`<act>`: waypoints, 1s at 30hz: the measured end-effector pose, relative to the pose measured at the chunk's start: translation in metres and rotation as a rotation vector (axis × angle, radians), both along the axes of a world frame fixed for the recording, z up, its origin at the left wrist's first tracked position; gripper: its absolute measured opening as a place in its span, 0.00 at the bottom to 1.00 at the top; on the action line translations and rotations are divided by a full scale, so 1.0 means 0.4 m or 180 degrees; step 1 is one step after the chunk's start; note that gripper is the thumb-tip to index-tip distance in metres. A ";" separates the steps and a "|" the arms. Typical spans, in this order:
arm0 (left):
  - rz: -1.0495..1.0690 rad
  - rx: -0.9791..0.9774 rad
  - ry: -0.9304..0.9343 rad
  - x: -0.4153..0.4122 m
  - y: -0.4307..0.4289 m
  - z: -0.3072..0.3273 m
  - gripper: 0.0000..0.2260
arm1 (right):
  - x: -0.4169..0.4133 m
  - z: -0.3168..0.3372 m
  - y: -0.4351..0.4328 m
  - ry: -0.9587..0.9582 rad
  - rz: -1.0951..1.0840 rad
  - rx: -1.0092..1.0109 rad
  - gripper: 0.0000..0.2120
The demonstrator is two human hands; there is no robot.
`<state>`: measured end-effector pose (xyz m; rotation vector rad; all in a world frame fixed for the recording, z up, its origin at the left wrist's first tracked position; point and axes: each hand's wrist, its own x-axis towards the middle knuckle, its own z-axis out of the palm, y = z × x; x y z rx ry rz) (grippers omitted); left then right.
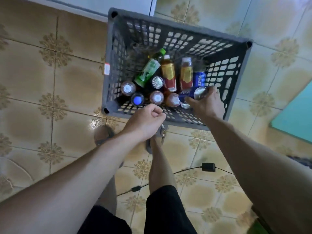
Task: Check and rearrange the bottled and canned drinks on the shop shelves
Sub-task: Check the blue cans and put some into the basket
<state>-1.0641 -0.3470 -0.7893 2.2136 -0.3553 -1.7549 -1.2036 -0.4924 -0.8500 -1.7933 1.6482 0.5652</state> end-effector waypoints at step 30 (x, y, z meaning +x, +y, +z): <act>-0.1127 -0.0158 -0.0245 -0.166 -0.192 -0.273 0.05 | -0.206 -0.385 -0.035 0.0611 0.0494 0.0344 0.28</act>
